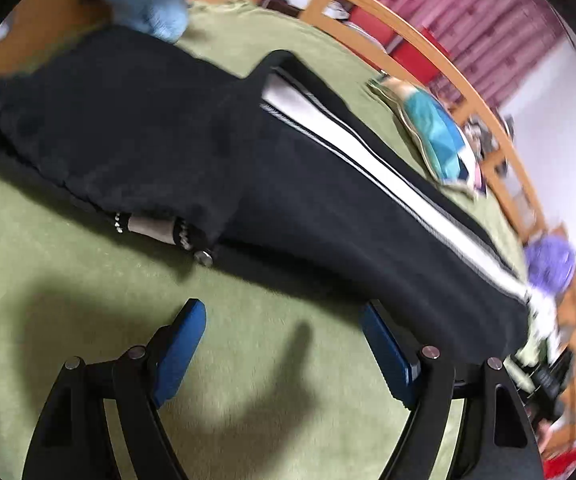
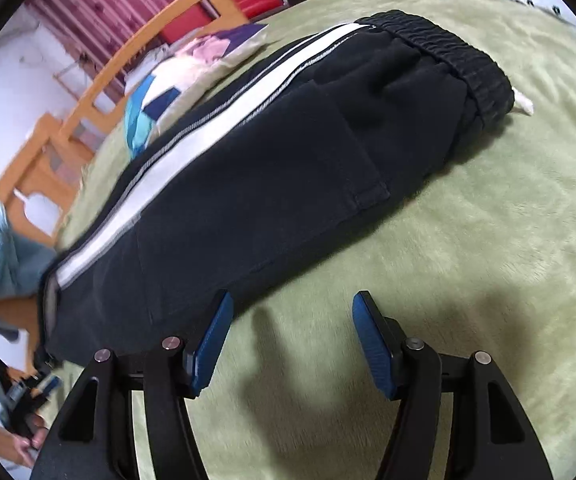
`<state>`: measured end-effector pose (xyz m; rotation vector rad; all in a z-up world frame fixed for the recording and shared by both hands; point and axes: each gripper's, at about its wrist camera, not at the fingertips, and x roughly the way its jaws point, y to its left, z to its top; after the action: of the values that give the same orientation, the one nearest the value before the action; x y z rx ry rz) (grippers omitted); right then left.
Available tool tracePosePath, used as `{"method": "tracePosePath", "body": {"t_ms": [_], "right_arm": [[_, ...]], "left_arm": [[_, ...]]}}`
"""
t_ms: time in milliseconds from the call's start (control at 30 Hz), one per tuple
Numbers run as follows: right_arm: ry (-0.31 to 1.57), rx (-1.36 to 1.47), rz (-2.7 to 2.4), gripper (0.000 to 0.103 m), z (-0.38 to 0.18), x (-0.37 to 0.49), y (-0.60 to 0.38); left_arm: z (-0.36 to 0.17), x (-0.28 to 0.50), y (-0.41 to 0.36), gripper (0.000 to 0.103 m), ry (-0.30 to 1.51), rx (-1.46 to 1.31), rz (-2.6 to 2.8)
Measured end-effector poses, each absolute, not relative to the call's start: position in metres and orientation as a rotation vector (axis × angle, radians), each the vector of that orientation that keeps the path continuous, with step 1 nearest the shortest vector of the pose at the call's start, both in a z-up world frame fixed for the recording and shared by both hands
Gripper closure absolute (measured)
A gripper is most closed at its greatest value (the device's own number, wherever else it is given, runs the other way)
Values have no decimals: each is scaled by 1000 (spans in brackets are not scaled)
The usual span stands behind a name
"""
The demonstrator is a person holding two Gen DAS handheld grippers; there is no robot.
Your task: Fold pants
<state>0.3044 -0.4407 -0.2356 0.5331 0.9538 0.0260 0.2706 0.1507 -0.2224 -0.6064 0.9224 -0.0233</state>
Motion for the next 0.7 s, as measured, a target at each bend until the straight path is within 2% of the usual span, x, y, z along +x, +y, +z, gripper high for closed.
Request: {"method": "tracePosePath", "body": {"t_ms": [200, 333, 433, 500, 533, 567, 600, 633, 700], "right_arm": [[922, 582, 11, 34, -243, 334, -444], [889, 632, -5, 26, -245, 355, -442], [882, 673, -34, 26, -243, 375, -441], [870, 706, -37, 34, -243, 382, -443], [865, 712, -48, 52, -244, 384, -445], [867, 721, -51, 66, -245, 386, -448], [865, 749, -39, 71, -245, 385, -451], [855, 772, -31, 80, -243, 382, -453], [825, 778, -40, 85, -233, 369, -454]], "left_arm": [[-239, 301, 165, 24, 921, -710, -10], [-243, 320, 173, 24, 914, -769, 50], [-238, 323, 176, 24, 905, -801, 51], [-238, 323, 181, 40, 895, -831, 58], [-239, 325, 184, 54, 916, -825, 81], [-241, 327, 186, 61, 932, -821, 80], [-240, 328, 188, 66, 932, -820, 62], [-239, 329, 184, 73, 930, -809, 62], [-233, 323, 180, 79, 933, -793, 62]]}}
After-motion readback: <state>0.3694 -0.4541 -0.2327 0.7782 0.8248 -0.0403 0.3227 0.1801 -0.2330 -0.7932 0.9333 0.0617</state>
